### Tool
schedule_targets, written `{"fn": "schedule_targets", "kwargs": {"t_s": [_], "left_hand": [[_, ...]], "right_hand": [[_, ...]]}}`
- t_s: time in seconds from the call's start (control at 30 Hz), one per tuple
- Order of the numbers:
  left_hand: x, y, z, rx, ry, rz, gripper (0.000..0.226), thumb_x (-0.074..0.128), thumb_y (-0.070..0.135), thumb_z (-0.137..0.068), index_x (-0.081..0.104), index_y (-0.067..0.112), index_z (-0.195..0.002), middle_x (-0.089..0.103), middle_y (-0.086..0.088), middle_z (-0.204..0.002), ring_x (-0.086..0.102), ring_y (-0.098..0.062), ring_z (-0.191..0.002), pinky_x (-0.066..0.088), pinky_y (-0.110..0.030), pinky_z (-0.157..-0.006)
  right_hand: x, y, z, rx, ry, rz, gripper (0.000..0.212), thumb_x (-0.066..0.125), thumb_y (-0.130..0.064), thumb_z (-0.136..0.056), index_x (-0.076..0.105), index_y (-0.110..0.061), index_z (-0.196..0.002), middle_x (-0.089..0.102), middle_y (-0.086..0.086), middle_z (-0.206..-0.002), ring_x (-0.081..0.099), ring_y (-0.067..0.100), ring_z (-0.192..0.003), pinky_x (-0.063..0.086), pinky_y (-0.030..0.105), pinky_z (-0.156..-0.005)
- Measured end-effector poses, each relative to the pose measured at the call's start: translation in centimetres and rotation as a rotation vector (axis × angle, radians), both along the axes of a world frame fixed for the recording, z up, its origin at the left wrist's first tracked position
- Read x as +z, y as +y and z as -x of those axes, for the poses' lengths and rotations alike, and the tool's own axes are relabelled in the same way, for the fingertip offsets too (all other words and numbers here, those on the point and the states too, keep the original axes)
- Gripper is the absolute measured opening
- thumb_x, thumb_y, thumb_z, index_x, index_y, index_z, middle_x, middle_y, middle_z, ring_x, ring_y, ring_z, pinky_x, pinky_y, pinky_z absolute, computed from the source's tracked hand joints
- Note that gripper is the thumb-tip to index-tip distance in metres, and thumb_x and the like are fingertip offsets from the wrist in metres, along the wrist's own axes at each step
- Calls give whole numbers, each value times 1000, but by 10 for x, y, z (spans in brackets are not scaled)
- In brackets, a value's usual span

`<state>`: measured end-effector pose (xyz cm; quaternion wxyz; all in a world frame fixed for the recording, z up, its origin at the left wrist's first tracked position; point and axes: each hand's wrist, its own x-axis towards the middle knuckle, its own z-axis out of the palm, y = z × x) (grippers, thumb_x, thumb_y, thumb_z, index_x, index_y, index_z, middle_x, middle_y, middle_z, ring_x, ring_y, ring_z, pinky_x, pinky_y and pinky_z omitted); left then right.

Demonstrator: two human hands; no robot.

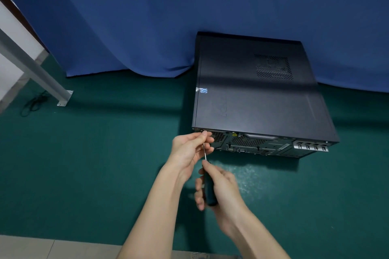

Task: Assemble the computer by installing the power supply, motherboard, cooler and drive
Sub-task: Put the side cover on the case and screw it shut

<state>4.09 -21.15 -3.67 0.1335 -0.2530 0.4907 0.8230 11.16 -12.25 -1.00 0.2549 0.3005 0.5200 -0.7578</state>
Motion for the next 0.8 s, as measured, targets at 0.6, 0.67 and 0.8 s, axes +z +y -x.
{"fn": "schedule_targets", "kwargs": {"t_s": [0.6, 0.67, 0.8], "left_hand": [[7, 5, -10, -86, 46, 74, 26, 40, 13, -102, 61, -2, -104, 65, -10, -72, 60, -16, -56, 55, -28, -61], [9, 1, -13, -119, 37, 61, 25, 39, 11, -102, 60, -2, -109, 69, -11, -77, 63, -18, -61, 55, -28, -63], [15, -2, -10, -140, 22, 109, 24, 39, 8, -102, 59, -3, -107, 69, -12, -75, 61, -16, -56, 53, -25, -58]], "right_hand": [[-11, -2, -3, 265, 409, -944, 29, 56, -35, -94, 56, -19, -70, 53, -2, -55, 45, 23, -55, 33, 33, -55], [-14, -5, -5, 313, 449, -1049, 26, 50, -38, -96, 62, -18, -84, 63, 4, -67, 55, 29, -66, 33, 33, -59], [-19, -3, 0, 131, 342, -555, 35, 56, -30, -96, 61, -4, -73, 40, -1, -48, 29, 14, -42, 27, 28, -46]]}}
